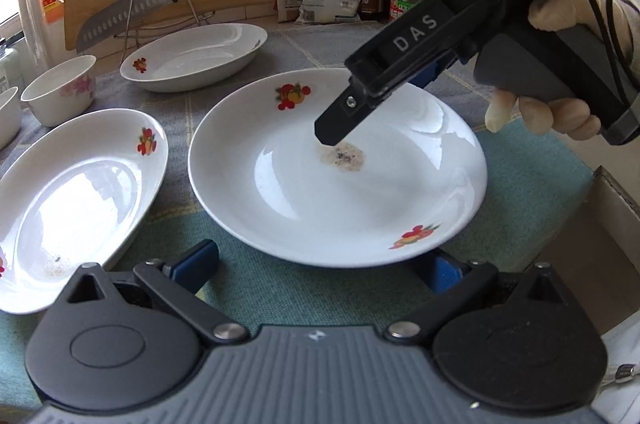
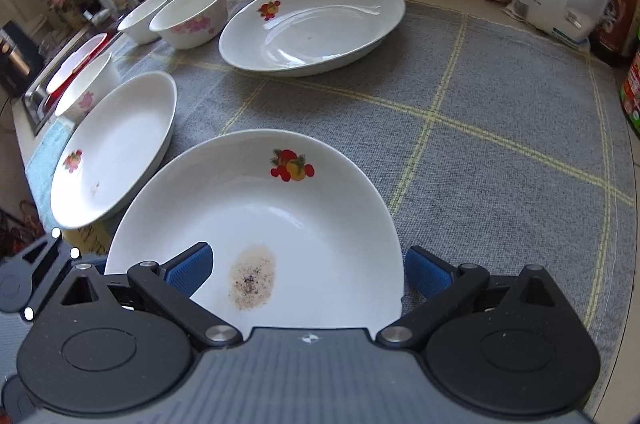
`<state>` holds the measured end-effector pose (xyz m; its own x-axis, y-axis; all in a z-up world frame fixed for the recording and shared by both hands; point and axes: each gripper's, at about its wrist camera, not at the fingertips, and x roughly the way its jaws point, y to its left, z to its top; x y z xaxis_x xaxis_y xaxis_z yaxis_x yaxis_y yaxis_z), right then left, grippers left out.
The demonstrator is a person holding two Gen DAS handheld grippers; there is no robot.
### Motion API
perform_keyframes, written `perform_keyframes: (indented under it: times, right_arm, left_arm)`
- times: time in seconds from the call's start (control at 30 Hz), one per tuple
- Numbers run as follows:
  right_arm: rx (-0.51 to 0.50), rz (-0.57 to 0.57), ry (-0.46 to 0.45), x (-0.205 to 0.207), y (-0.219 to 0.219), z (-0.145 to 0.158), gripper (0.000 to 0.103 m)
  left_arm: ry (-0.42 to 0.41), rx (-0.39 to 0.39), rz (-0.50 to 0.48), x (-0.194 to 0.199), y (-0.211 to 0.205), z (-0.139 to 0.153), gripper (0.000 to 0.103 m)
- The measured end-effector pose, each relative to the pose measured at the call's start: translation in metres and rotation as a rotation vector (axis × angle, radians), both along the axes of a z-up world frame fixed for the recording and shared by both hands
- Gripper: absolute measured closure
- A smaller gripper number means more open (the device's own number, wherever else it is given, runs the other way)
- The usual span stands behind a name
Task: Organize plates and bowls
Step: 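Lift the stained plate with the right gripper and carry it toward the green jar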
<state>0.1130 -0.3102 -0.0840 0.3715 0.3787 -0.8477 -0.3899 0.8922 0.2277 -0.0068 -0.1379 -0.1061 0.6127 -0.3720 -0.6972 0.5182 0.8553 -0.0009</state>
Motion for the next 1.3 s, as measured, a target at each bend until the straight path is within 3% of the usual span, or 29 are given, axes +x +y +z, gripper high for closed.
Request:
perform_keyframes:
  times: [0.3, 0.63, 0.87, 1.3]
  right_arm:
    - [-0.088, 0.116, -0.031, -0.005, 0.009, -0.001, 0.0]
    - [0.072, 0.284, 0.031, 0.021, 0.0, 0.002, 0.0]
    - [0.189, 0.308, 0.121, 0.044, -0.007, 0.001, 0.0]
    - [0.194, 0.328, 0.203, 0.055, -0.005, 0.002, 0.0]
  left_arm:
    - [-0.002, 0.008, -0.036, 0.003, 0.0, 0.0, 0.0]
    - [-0.006, 0.005, -0.082, 0.007, 0.002, -0.002, 0.0]
    - [-0.002, 0.009, -0.1, 0.008, 0.002, -0.001, 0.0]
    - [-0.01, 0.035, -0.129, 0.008, -0.004, 0.0, 0.0]
